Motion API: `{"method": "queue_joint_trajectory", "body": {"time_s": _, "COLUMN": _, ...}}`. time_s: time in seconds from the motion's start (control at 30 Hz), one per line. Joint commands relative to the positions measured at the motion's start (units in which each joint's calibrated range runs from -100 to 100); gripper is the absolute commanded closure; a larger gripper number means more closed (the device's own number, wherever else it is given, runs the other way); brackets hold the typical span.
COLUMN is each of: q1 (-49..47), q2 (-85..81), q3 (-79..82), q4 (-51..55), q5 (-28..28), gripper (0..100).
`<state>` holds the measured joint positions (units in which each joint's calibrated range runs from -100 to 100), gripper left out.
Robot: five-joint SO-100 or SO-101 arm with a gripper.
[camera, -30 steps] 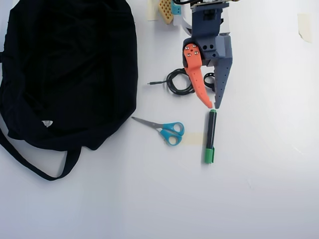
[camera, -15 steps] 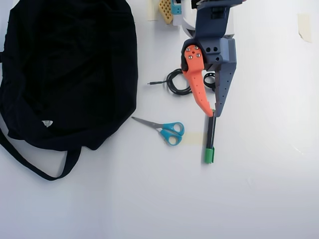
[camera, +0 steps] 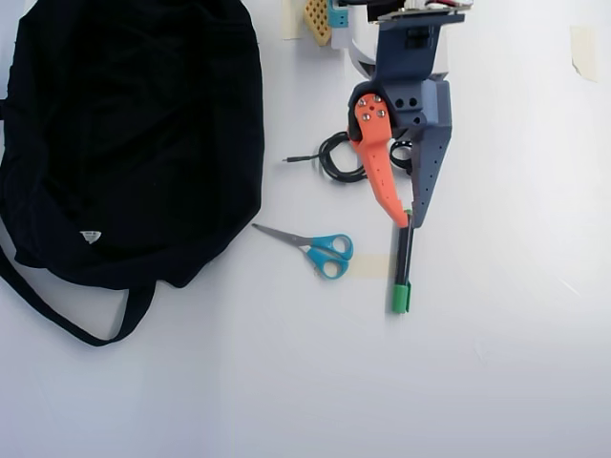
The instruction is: Put the cable into the black bag
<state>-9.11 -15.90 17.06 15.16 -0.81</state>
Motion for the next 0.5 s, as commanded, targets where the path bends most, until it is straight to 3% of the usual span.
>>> {"method": "queue_joint_trajectory", "body": {"time_s": 0.0, "q1": 0.51, "q2": -0.45, "q3": -0.44, "q4": -0.51, "q5": -0.14, "gripper": 97}}
{"method": "queue_joint_trajectory", "body": {"time_s": 0.23, "q1": -0.31, "q2": -1.61, "q3": -0.17, "q4": 2.16, "q5": -0.14, "gripper": 98}}
{"method": "queue_joint_trajectory", "body": {"time_s": 0.47, "q1": -0.76, "q2": -1.69, "q3": -3.58, "q4": 24.03, "q5": -0.19, "gripper": 98}}
